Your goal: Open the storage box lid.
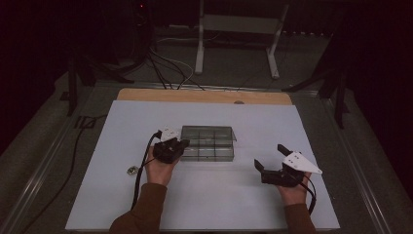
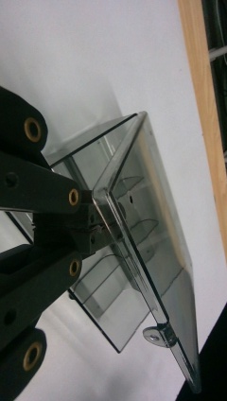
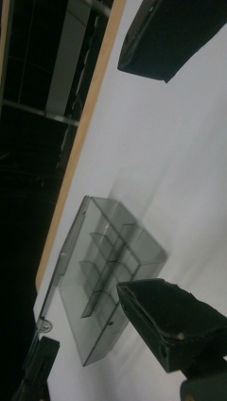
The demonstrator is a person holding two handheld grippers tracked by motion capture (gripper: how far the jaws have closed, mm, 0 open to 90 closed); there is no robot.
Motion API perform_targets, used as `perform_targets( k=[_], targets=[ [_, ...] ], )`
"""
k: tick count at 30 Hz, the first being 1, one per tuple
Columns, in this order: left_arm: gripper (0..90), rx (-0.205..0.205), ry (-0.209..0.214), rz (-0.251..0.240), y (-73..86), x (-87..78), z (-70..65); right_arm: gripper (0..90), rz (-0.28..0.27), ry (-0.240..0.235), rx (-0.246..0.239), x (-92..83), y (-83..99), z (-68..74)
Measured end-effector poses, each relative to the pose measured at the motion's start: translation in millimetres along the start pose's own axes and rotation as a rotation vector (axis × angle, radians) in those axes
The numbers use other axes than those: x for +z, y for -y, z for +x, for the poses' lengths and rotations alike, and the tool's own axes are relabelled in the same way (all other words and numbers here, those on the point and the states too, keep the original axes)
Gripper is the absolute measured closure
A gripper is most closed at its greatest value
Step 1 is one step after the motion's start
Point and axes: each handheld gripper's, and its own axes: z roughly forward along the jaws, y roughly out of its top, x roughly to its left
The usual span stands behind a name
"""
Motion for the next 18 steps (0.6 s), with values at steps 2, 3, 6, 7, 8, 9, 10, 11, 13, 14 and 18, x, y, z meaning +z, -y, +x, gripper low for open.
perform_targets(
  k=[2, 3, 6, 7, 8, 9, 10, 11, 13, 14, 18],
  targets=[
    [90.0, 0.004, -0.004, 0.0, -2.7, 0.0, 0.0, 0.0, -0.01, -0.012, 0.001, 5.7, -4.3, -0.4],
    [90.0, 0.005, -0.005, 0.0, -4.0, 0.1, 0.0, 0.0, -0.007, -0.019, 0.009, 8.6, -6.5, -0.8],
    [90.0, 0.006, -0.006, -0.004, -7.5, 0.6, 0.7, 0.0, -0.001, -0.036, 0.033, 17.7, -12.2, -2.7],
    [90.0, 0.005, -0.007, -0.005, -8.3, 0.7, 1.0, 0.0, -0.003, -0.043, 0.043, 20.8, -13.8, -3.3],
    [90.0, 0.008, -0.007, -0.003, -9.0, 0.9, 1.4, 0.8, -0.004, -0.047, 0.051, 23.7, -15.3, -3.7],
    [90.0, 0.008, -0.009, -0.004, -9.5, 1.4, 1.6, 1.7, -0.005, -0.056, 0.055, 26.4, -16.6, -4.0],
    [90.0, 0.008, -0.01, -0.003, -9.9, 1.8, 2.0, 1.7, -0.004, -0.064, 0.055, 29.3, -18.1, -4.1],
    [90.0, 0.007, -0.01, -0.004, -10.4, 2.3, 2.4, 1.7, -0.001, -0.066, 0.054, 32.3, -19.5, -3.8],
    [90.0, 0.0, -0.01, -0.006, -11.6, 3.2, 3.0, 2.4, 0.005, -0.078, 0.047, 38.4, -22.5, -3.2],
    [90.0, 0.001, -0.011, -0.006, -12.3, 3.7, 3.1, 2.5, 0.005, -0.081, 0.042, 41.4, -24.1, -2.5],
    [90.0, 0.003, -0.017, -0.007, -15.9, 5.2, 2.8, 2.9, 0.011, -0.096, 0.023, 51.9, -30.7, -0.2]
  ],
)
